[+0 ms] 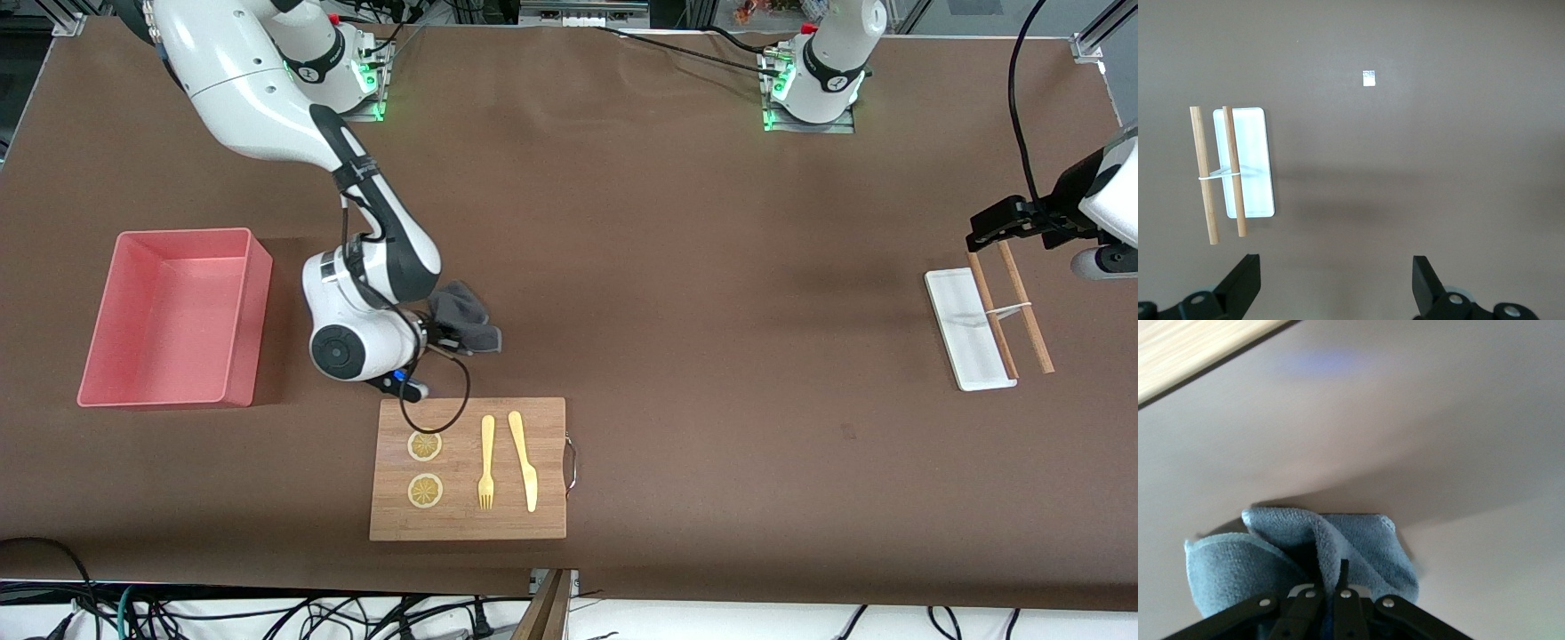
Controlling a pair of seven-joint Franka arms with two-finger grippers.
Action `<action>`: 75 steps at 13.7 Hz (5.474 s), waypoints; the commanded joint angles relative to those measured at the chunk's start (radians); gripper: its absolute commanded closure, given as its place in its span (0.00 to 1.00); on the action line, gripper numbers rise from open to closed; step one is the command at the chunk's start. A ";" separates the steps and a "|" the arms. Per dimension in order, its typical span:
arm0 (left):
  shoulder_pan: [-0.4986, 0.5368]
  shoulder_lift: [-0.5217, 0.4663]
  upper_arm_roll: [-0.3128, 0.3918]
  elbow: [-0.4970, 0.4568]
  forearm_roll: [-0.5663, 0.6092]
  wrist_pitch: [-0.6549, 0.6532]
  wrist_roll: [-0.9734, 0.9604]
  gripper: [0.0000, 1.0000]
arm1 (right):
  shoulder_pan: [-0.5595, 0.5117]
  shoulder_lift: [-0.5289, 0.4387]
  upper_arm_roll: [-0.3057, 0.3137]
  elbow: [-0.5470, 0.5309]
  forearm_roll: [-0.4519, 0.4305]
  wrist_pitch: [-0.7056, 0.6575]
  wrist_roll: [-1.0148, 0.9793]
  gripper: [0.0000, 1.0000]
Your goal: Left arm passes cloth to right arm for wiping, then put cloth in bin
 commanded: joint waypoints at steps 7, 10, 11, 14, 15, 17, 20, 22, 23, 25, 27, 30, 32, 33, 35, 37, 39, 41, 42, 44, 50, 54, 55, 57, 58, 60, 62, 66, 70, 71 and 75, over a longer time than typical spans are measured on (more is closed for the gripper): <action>0.003 0.078 -0.009 0.114 -0.014 -0.009 0.020 0.00 | -0.019 -0.014 -0.006 -0.018 0.000 -0.018 -0.062 1.00; -0.001 0.078 -0.010 0.114 -0.008 -0.009 0.020 0.00 | -0.022 -0.021 -0.118 -0.017 -0.004 -0.121 -0.270 1.00; -0.001 0.078 -0.010 0.114 -0.011 -0.009 0.020 0.00 | -0.022 -0.025 -0.150 -0.017 -0.004 -0.141 -0.324 1.00; -0.003 0.076 -0.015 0.115 -0.006 -0.012 0.019 0.00 | -0.022 -0.028 -0.227 -0.014 -0.006 -0.175 -0.478 1.00; -0.003 0.076 -0.015 0.115 -0.008 -0.012 0.020 0.00 | -0.022 -0.028 -0.255 -0.007 -0.006 -0.192 -0.528 1.00; -0.001 0.076 -0.015 0.115 -0.008 -0.012 0.019 0.00 | -0.023 -0.048 -0.284 -0.001 -0.006 -0.202 -0.591 1.00; -0.001 0.076 -0.015 0.115 -0.006 -0.012 0.019 0.00 | -0.029 -0.138 -0.284 0.037 -0.065 -0.314 -0.596 1.00; -0.001 0.076 -0.015 0.115 -0.008 -0.012 0.020 0.00 | -0.054 -0.165 -0.286 0.135 -0.125 -0.478 -0.614 1.00; -0.003 0.076 -0.015 0.115 -0.006 -0.011 0.019 0.00 | -0.066 -0.172 -0.292 0.185 -0.132 -0.548 -0.656 1.00; -0.003 0.076 -0.017 0.115 -0.005 -0.012 0.019 0.00 | -0.089 -0.197 -0.342 0.233 -0.133 -0.627 -0.774 1.00; -0.003 0.076 -0.017 0.115 -0.005 -0.012 0.019 0.00 | -0.100 -0.220 -0.419 0.233 -0.148 -0.653 -0.922 1.00; -0.003 0.076 -0.017 0.115 -0.005 -0.012 0.019 0.00 | -0.103 -0.214 -0.531 0.224 -0.191 -0.652 -1.134 1.00; -0.003 0.076 -0.017 0.115 -0.005 -0.012 0.019 0.00 | -0.132 -0.205 -0.550 0.188 -0.199 -0.620 -1.171 1.00; -0.003 0.076 -0.017 0.115 -0.005 -0.012 0.019 0.00 | -0.141 -0.199 -0.551 0.154 -0.199 -0.589 -1.190 1.00; -0.004 0.076 -0.017 0.115 -0.005 -0.011 0.019 0.00 | -0.152 -0.195 -0.563 0.087 -0.201 -0.504 -1.216 1.00; -0.004 0.076 -0.017 0.115 -0.005 -0.012 0.019 0.00 | -0.154 -0.183 -0.565 0.036 -0.201 -0.416 -1.227 1.00; -0.004 0.076 -0.018 0.115 -0.005 -0.012 0.019 0.00 | -0.157 -0.162 -0.565 0.004 -0.201 -0.339 -1.234 1.00; -0.004 0.076 -0.018 0.115 -0.005 -0.012 0.020 0.00 | -0.163 -0.157 -0.565 -0.038 -0.199 -0.258 -1.254 0.90; -0.004 0.076 -0.018 0.117 -0.005 -0.012 0.020 0.00 | -0.164 -0.154 -0.565 -0.049 -0.196 -0.229 -1.254 0.29; -0.004 0.076 -0.018 0.117 -0.005 -0.012 0.020 0.00 | -0.166 -0.163 -0.565 -0.037 -0.192 -0.222 -1.253 0.00; -0.004 0.075 -0.020 0.117 -0.005 -0.012 0.020 0.00 | -0.164 -0.387 -0.543 -0.030 -0.123 -0.374 -1.237 0.00; -0.004 0.076 -0.020 0.117 -0.006 -0.012 0.020 0.00 | -0.166 -0.582 -0.438 -0.030 -0.138 -0.459 -1.237 0.00; -0.004 0.076 -0.020 0.117 -0.006 -0.012 0.020 0.00 | -0.166 -0.603 -0.416 -0.030 -0.158 -0.459 -1.242 0.00; -0.004 0.076 -0.020 0.117 -0.006 -0.012 0.020 0.00 | -0.167 -0.652 -0.381 -0.030 -0.228 -0.468 -1.250 0.00; -0.004 0.076 -0.020 0.117 -0.006 -0.012 0.020 0.00 | -0.181 -0.688 -0.379 -0.033 -0.225 -0.463 -1.236 0.00; -0.004 0.076 -0.021 0.117 -0.006 -0.012 0.020 0.00 | -0.201 -0.711 -0.378 -0.033 -0.221 -0.453 -1.247 0.00; -0.004 0.076 -0.021 0.117 -0.006 -0.012 0.020 0.00 | -0.203 -0.732 -0.364 -0.032 -0.248 -0.431 -1.239 0.00; -0.004 0.076 -0.020 0.117 -0.009 -0.012 0.020 0.00 | -0.223 -0.757 -0.318 -0.032 -0.256 -0.477 -1.155 0.00; -0.003 0.076 -0.017 0.117 -0.011 -0.014 0.022 0.00 | -0.224 -0.769 -0.237 -0.030 -0.253 -0.545 -0.847 0.00; -0.003 0.076 -0.017 0.117 -0.011 -0.014 0.021 0.00 | -0.223 -0.765 -0.235 -0.030 -0.253 -0.549 -0.837 0.00; -0.003 0.076 -0.017 0.117 -0.011 -0.014 0.020 0.00 | -0.221 -0.757 -0.244 -0.029 -0.254 -0.551 -0.843 0.00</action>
